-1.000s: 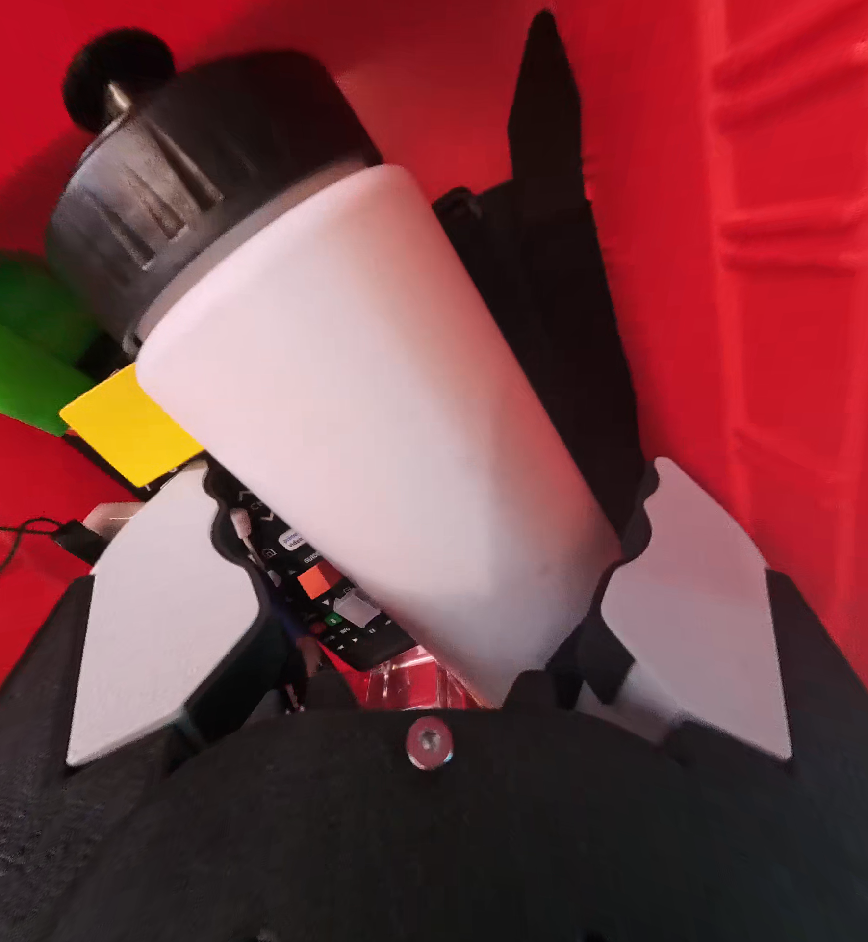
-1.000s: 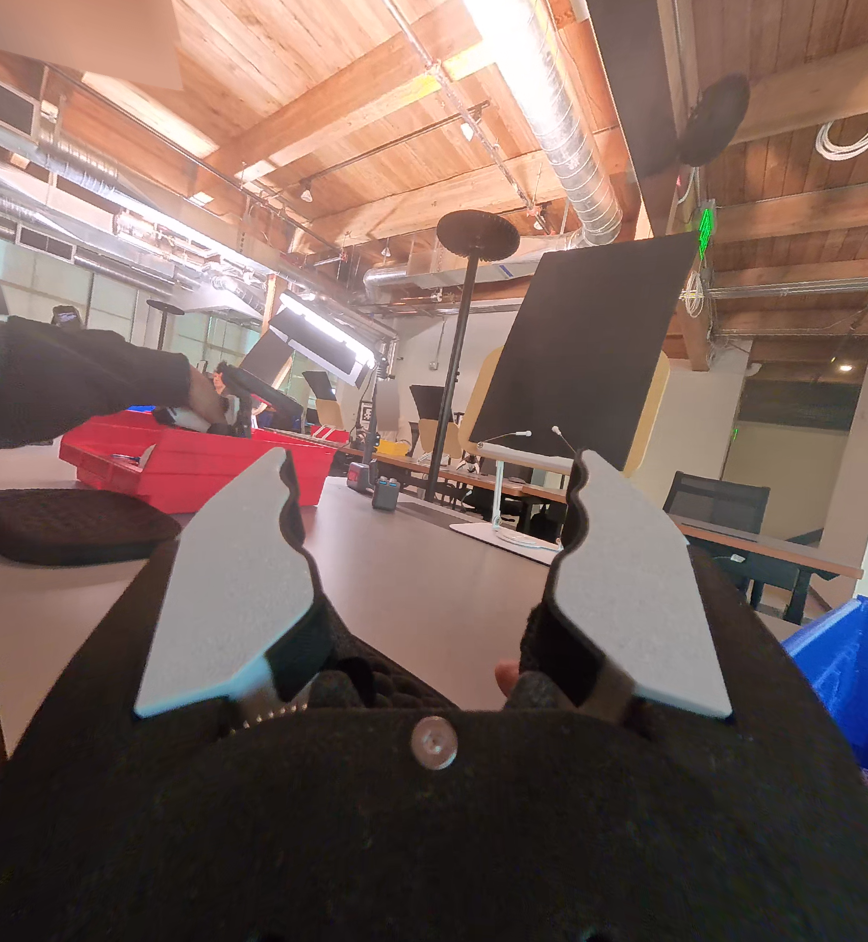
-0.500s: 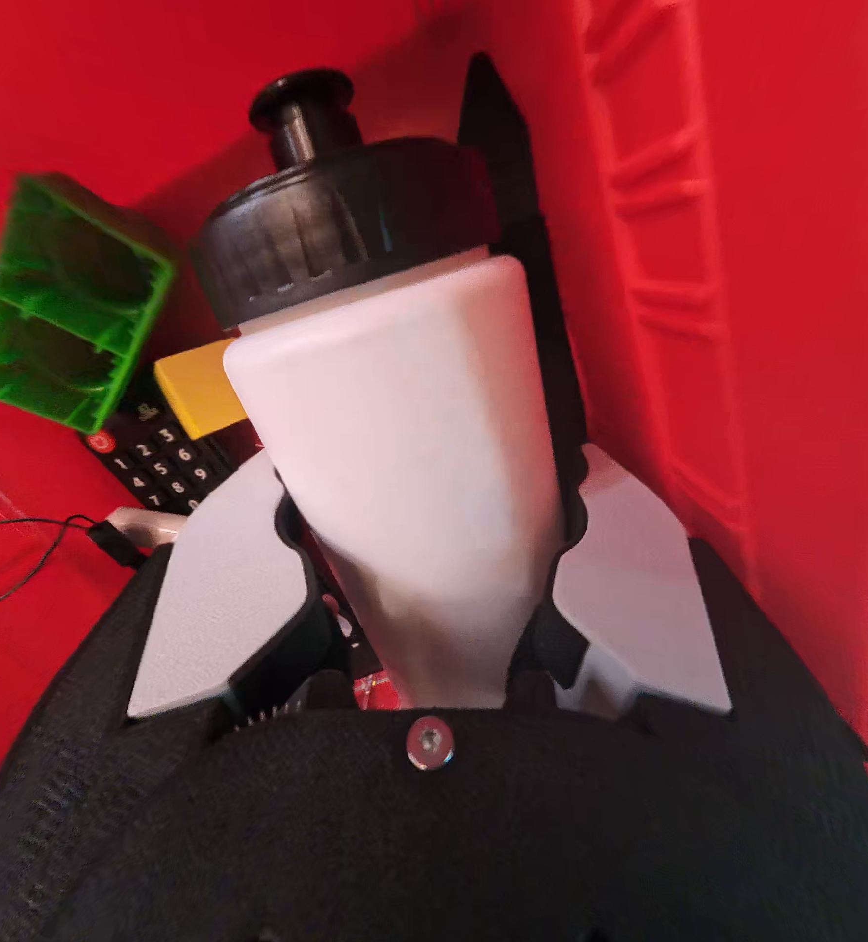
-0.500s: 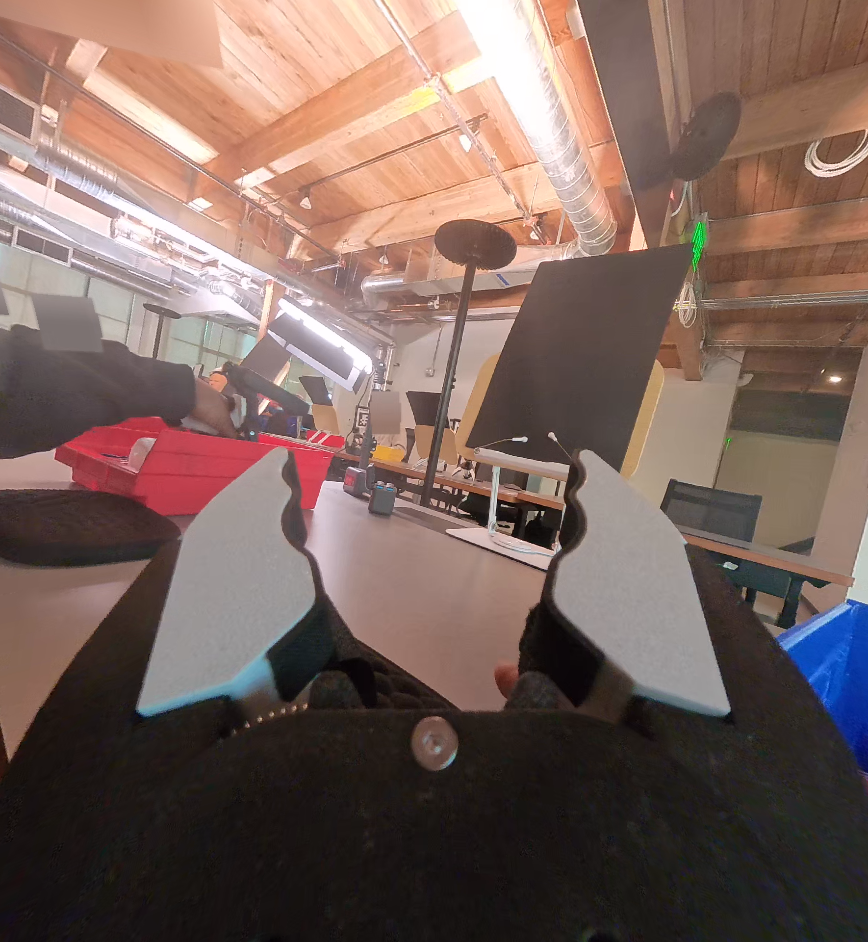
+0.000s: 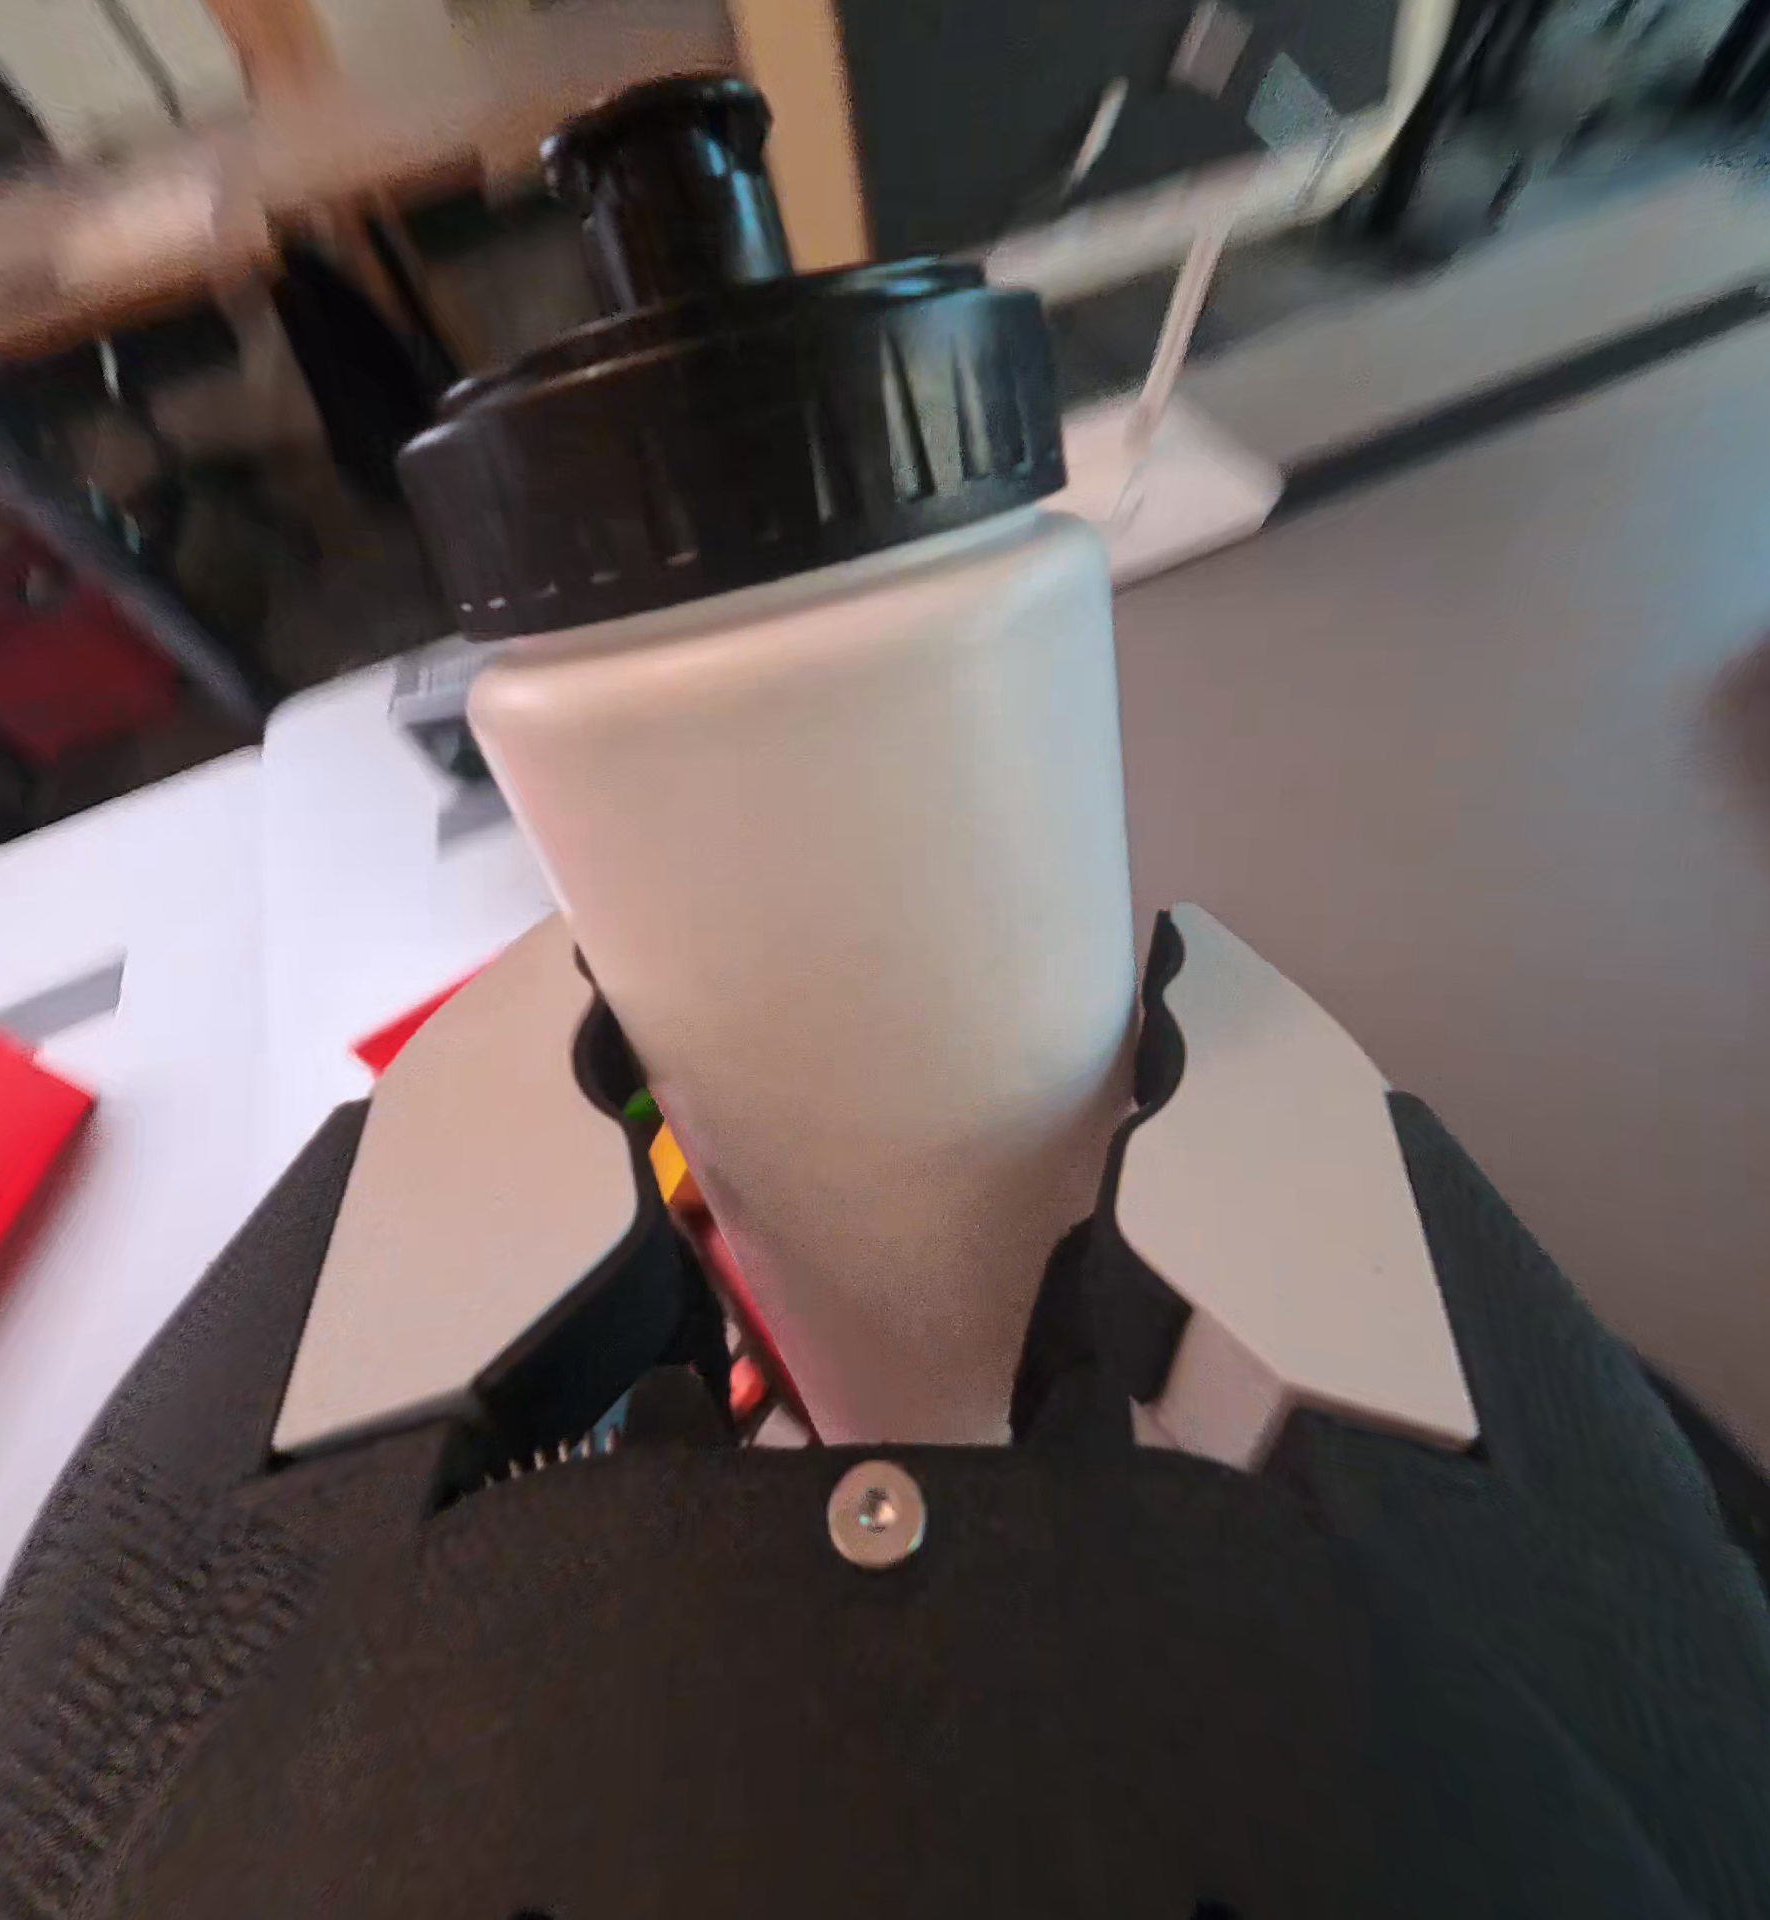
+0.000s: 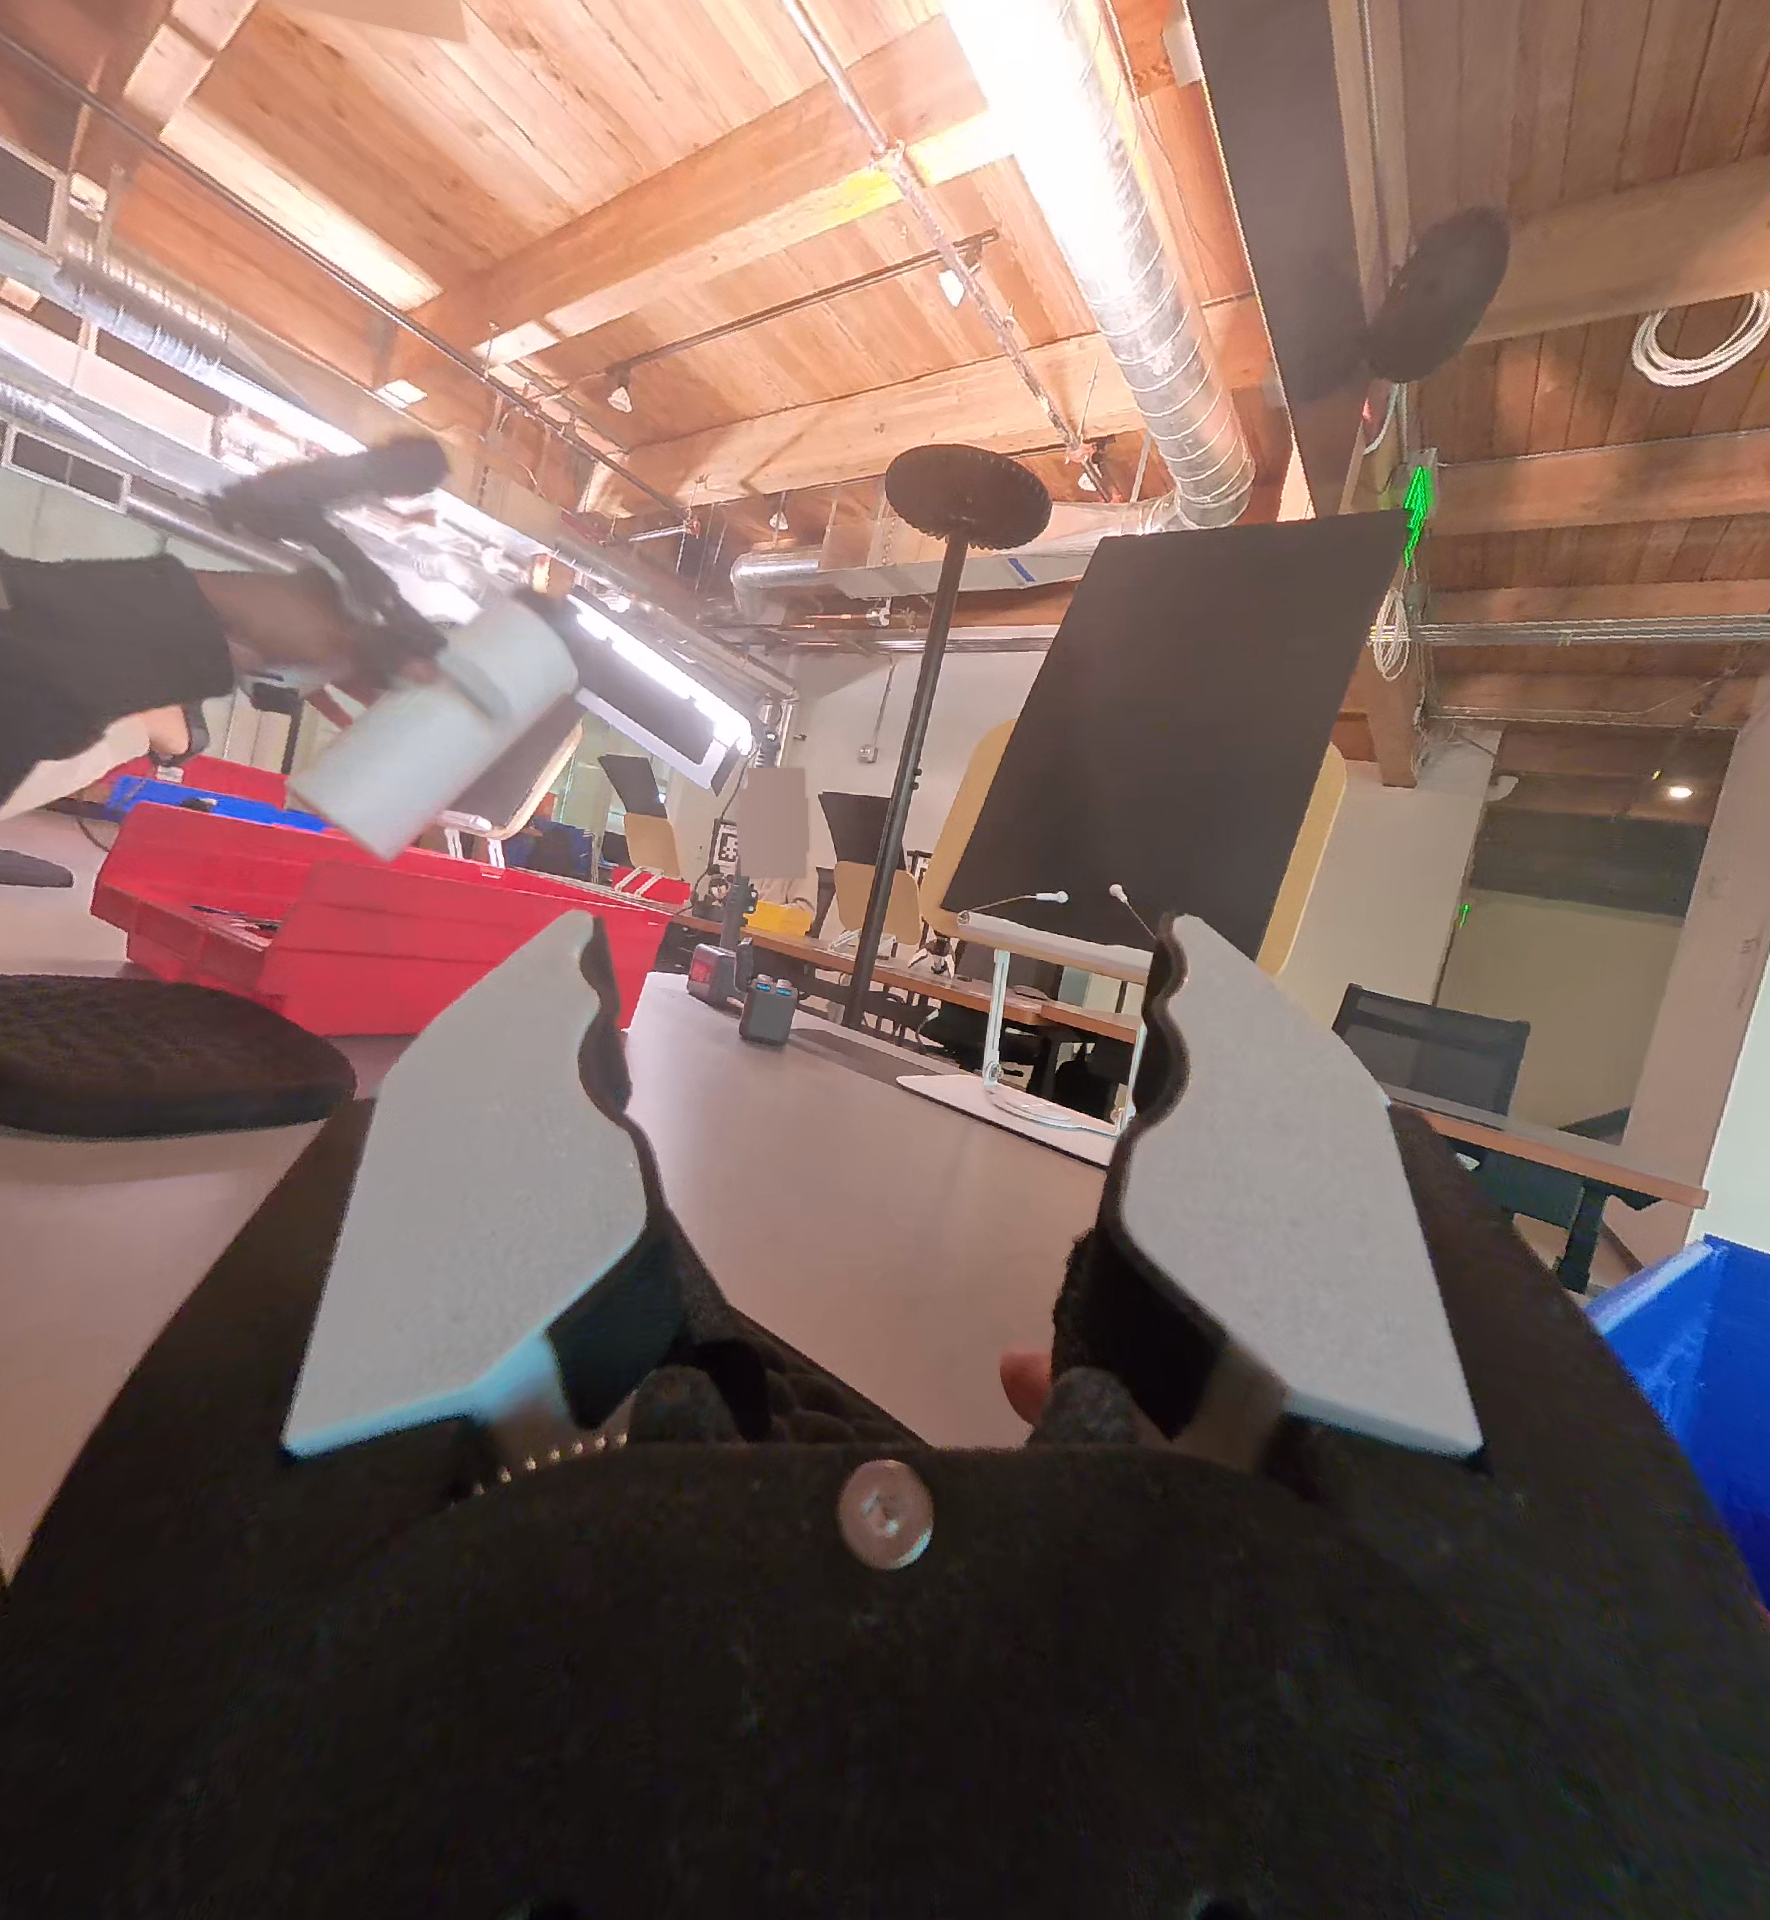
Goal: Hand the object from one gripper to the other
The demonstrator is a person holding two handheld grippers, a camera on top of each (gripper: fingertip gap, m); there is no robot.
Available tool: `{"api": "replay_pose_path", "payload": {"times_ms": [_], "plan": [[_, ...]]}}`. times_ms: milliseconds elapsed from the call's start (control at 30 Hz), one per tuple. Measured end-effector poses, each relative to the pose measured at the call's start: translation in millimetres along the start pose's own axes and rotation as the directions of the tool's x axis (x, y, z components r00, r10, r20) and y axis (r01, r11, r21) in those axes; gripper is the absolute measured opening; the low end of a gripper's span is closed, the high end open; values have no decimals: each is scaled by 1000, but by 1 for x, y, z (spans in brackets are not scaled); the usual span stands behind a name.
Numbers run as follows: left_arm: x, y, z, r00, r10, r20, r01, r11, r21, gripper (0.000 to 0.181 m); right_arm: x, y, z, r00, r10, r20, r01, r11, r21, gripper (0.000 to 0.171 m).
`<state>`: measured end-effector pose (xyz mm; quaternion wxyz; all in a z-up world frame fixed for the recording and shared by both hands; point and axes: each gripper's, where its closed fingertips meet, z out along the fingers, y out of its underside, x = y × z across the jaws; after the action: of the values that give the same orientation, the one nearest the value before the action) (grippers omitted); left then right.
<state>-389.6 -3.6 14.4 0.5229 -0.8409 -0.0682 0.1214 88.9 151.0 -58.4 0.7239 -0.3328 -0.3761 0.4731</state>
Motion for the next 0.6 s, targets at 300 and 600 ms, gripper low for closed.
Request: {"api": "replay_pose_path", "payload": {"times_ms": [300,600], "plan": [[151,-58,-109,865,174,-470,206,731,651,97,-14,4,6,995,-63,72,70,993,-91,91],[299,-6,-137,541,284,-792,504,644,575,96,-92,-39,19,893,308,329,-244,944,-222,70]]}}
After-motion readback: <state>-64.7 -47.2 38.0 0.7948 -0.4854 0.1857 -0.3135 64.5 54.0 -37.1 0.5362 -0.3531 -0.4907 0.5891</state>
